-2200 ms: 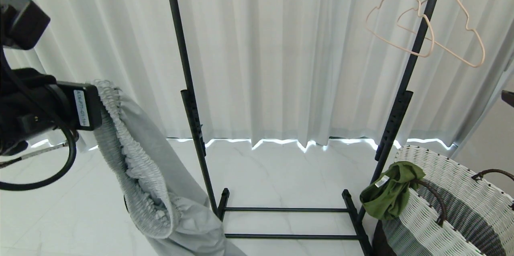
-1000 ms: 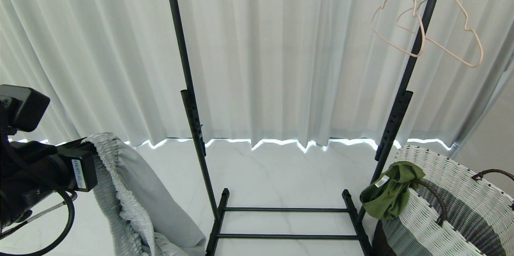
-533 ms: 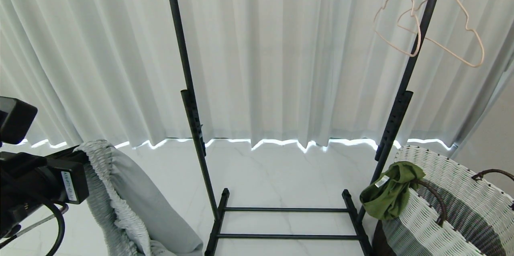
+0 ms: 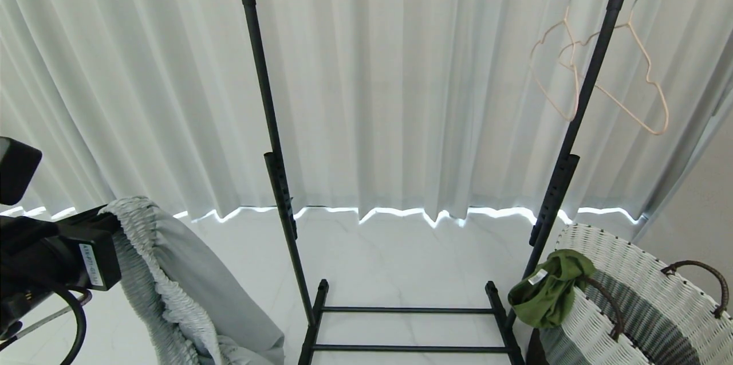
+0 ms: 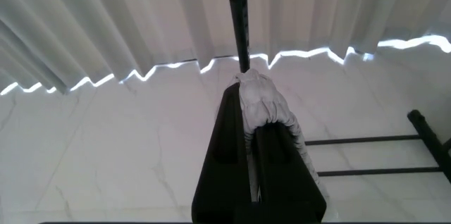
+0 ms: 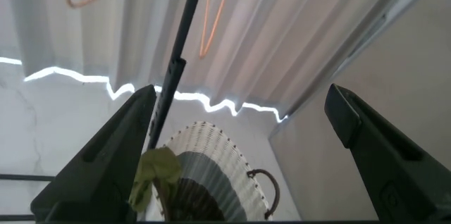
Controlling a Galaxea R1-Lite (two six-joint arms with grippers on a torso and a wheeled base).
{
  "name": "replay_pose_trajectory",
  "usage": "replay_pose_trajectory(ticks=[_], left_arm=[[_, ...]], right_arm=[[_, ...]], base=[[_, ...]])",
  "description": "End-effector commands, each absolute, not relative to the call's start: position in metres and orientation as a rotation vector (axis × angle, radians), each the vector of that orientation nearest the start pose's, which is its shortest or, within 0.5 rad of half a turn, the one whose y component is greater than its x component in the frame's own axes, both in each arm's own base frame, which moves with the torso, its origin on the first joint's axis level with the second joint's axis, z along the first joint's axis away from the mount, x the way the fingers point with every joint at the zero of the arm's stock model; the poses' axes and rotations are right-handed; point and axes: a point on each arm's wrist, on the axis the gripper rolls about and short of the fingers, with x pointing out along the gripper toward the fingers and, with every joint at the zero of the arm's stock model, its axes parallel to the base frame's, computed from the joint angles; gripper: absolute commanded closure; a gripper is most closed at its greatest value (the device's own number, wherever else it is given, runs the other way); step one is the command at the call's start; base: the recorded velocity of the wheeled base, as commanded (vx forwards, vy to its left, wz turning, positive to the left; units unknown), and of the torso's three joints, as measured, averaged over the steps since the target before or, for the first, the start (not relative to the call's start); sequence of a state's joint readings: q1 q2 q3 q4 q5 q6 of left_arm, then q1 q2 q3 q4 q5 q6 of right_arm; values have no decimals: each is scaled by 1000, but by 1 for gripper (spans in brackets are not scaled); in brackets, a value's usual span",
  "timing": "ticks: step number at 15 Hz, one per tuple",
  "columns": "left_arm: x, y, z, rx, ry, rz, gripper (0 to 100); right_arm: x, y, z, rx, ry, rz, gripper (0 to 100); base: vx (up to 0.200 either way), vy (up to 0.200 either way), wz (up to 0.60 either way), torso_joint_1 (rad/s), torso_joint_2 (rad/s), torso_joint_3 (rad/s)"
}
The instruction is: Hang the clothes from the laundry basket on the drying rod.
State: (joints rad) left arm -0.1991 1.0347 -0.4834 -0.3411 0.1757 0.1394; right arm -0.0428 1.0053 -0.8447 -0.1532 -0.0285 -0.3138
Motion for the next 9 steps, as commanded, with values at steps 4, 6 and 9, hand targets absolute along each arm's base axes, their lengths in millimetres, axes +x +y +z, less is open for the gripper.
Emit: replay_pose_trajectory(ticks=[4,6,9], left_arm=[[134,-25,212,177,188,-55,100],[134,-28,211,183,189,-75,100],[134,-33,210,199,189,-122,100]], right_arm=[[128,-6,297,-299,29,-67,0],[128,-6,293,-300,42,-61,0],[133,-5,294,-299,23,-48,0]], base=[[0,0,0,156,-468,-318],[0,0,0,173,-478,-300],[0,0,0,180,-474,-302]])
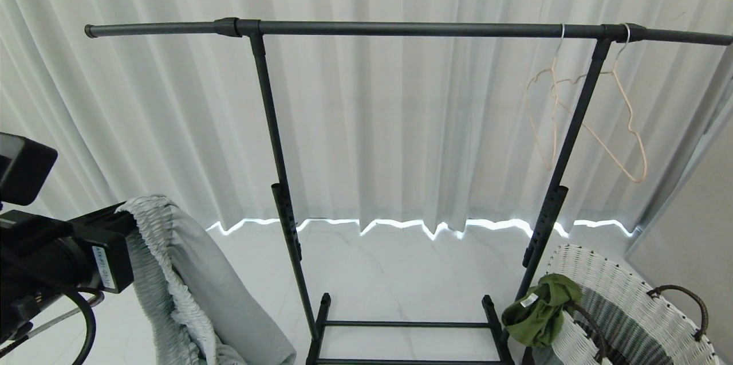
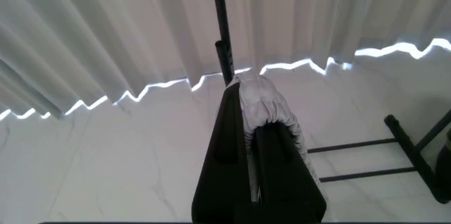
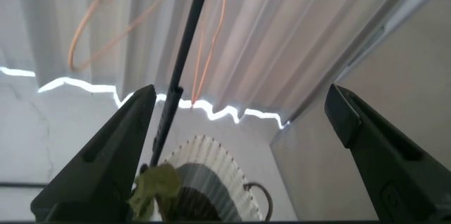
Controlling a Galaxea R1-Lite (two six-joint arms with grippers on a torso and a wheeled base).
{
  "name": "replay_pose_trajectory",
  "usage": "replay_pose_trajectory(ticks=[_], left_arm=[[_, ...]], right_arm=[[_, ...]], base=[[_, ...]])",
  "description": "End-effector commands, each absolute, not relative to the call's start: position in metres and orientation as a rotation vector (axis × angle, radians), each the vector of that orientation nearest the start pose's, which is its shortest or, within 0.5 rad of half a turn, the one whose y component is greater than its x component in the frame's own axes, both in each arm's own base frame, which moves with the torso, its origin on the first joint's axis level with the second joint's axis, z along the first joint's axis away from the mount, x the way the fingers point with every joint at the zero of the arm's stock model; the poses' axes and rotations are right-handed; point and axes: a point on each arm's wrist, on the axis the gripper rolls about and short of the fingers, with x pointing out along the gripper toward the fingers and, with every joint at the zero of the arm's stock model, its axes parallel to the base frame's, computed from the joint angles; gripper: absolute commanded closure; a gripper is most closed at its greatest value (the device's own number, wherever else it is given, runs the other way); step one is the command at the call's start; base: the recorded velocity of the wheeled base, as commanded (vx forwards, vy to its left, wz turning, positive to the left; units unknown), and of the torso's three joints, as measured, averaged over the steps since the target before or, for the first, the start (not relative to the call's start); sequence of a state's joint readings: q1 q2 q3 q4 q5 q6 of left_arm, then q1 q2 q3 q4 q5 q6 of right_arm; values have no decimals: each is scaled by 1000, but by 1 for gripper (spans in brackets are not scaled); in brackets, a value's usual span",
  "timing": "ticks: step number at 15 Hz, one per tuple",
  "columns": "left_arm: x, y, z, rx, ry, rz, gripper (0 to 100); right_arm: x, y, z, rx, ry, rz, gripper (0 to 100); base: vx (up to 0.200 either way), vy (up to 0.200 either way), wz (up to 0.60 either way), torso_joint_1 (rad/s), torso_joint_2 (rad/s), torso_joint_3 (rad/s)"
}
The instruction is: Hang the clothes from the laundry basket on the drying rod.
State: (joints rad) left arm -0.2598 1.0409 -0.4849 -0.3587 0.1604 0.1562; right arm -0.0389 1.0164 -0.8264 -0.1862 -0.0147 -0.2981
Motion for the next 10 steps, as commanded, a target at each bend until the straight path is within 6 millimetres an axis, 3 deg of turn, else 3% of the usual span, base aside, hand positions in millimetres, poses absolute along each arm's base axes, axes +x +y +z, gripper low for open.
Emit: replay_pose_trajectory(ticks=[1,6,10], left_arm=[[134,-33,210,197,189,-122,100],[127,-31,214,186,158,-129,100],[126,-31,214,183,153,-128,100]], right_arm=[[136,-6,295,-301,5,-52,0],[145,-6,286,-300,41,-36,0],[150,-7,271,-296,138,-26,0]], base=[[0,0,0,193,-486,-300],[0,0,0,212,-500,-295],[0,0,0,72,-155,-94]])
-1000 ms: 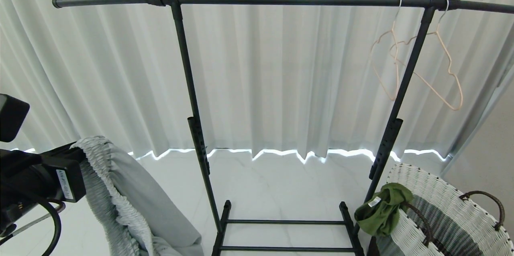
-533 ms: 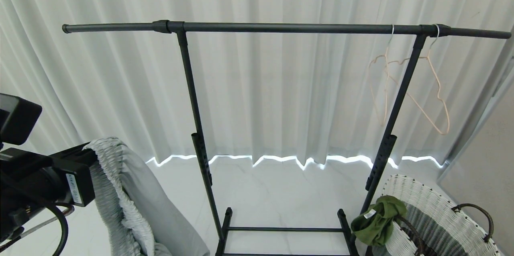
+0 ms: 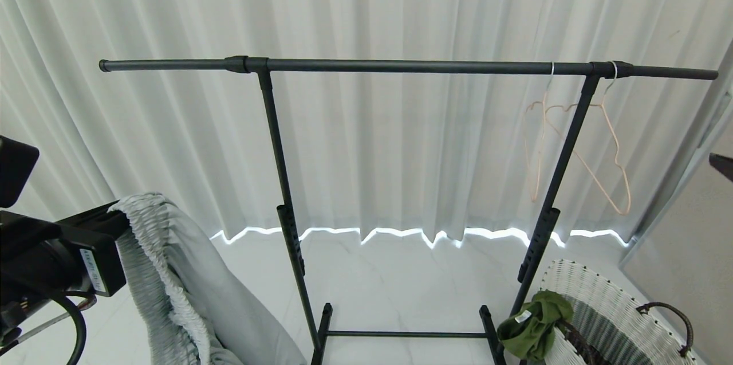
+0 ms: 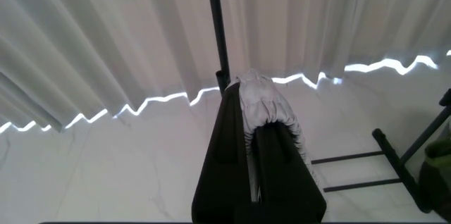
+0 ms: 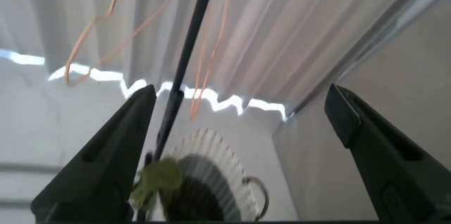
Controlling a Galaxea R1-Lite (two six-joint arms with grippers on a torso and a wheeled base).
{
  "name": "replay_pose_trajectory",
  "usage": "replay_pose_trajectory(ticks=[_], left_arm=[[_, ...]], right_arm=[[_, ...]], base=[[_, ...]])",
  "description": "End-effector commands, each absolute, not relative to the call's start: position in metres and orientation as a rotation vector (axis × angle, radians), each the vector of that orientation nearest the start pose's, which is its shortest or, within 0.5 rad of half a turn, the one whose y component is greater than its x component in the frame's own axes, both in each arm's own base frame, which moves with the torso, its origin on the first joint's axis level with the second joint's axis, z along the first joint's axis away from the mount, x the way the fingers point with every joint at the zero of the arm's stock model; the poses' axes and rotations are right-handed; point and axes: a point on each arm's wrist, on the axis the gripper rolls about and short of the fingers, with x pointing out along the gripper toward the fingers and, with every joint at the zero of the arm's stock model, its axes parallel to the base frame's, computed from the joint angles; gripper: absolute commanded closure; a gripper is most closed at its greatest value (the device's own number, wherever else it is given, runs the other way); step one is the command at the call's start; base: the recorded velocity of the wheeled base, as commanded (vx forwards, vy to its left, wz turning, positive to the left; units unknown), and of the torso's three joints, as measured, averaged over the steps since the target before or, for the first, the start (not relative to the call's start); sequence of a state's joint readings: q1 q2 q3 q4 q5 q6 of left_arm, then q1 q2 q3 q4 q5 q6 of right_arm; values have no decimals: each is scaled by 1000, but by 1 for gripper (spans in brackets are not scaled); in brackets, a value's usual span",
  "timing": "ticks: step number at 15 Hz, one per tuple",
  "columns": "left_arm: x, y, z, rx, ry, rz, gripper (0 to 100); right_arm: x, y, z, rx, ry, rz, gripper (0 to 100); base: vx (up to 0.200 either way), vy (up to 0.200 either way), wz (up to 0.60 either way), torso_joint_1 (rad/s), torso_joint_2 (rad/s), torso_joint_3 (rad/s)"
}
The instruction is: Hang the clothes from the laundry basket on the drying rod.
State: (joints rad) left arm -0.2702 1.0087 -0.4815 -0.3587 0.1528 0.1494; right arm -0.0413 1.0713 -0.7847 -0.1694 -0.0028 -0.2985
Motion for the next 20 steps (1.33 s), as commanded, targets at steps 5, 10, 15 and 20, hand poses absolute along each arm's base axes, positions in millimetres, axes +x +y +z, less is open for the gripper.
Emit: replay_pose_trajectory(ticks=[5,10,15,20], left_arm=[[127,-32,213,189,159,-151,100],[128,-32,212,191,165,-154,100],[127,-32,212,189,163,-154,100],[126,-32,208,190,177,-158,100]], right_arm=[[148,-6,263,-254,228,-15,0],[141,-6,265,-257,213,-25,0],[142,-6,264,-260,217,-24,0],[142,-6,264,-260,218,-19,0]], base=[[0,0,0,0,0,0],[0,-120,0,1,0,1],[0,-200,0,6,0,1],[0,0,0,0,0,0]])
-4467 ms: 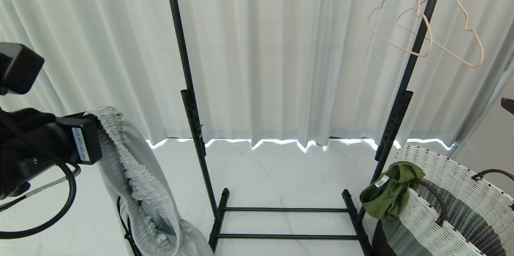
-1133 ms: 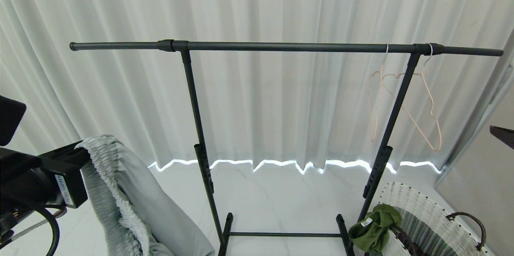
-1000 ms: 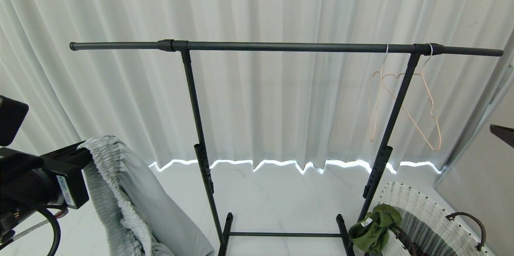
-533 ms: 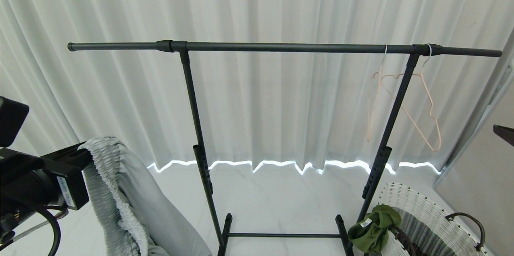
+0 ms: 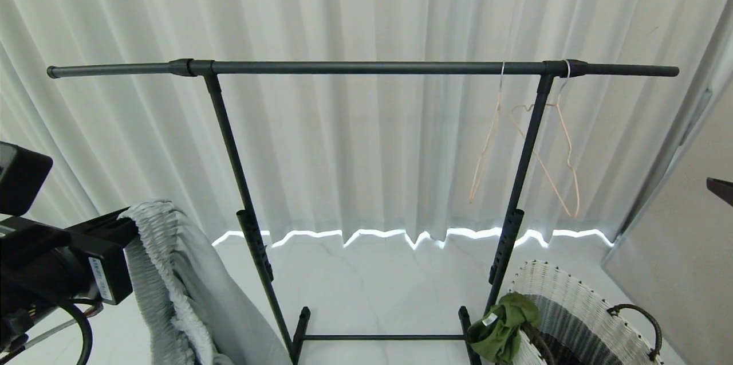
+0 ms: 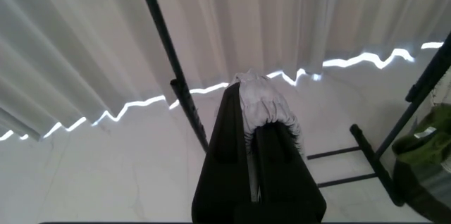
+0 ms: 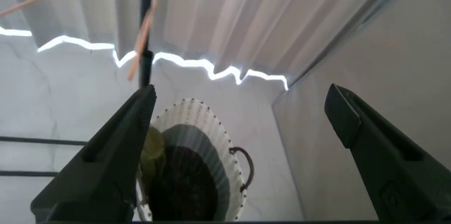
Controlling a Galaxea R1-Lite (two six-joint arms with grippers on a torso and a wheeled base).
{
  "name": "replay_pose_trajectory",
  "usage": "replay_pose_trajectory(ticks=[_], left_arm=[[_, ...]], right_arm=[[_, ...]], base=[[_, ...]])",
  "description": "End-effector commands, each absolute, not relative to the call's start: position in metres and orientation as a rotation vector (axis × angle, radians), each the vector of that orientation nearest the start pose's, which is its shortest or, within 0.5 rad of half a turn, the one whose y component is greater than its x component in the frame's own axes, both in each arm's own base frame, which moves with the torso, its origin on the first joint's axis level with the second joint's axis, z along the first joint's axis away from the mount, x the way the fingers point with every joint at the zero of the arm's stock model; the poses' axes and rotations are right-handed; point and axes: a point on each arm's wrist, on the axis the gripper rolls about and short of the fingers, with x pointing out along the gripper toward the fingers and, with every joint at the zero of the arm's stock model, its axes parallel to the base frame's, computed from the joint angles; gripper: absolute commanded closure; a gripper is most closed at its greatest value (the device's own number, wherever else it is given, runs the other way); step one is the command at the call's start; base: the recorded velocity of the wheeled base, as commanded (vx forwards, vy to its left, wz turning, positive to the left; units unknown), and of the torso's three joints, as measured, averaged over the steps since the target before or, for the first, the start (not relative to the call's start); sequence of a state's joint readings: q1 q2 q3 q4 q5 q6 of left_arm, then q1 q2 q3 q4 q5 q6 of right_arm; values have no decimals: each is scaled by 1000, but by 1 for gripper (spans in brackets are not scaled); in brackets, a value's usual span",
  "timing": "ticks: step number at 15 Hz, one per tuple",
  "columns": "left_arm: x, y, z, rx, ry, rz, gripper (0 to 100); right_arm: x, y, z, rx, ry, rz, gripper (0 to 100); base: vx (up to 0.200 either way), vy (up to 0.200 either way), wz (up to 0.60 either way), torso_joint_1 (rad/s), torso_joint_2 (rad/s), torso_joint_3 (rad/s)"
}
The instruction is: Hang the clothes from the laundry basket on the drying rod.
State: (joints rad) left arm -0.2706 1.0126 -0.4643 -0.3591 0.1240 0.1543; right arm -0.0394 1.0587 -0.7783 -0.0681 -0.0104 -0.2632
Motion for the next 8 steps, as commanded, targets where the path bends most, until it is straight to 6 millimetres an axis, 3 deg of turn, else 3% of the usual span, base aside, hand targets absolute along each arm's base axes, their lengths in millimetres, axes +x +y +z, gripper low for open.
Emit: replay_pose_trajectory(ticks=[1,5,8], left_arm=[[127,-32,209,190,175,-158,100],[129,-32,212,193,169,-155,100],[129,-32,211,194,171,-155,100]], right_arm=[[142,-5,264,-260,218,-17,0],[143,-5,264,-263,219,-15,0],[143,-5,264,-268,218,-17,0]], base=[[0,0,0,0,0,0],[0,0,0,0,0,0],[200,0,0,4,-2,1]])
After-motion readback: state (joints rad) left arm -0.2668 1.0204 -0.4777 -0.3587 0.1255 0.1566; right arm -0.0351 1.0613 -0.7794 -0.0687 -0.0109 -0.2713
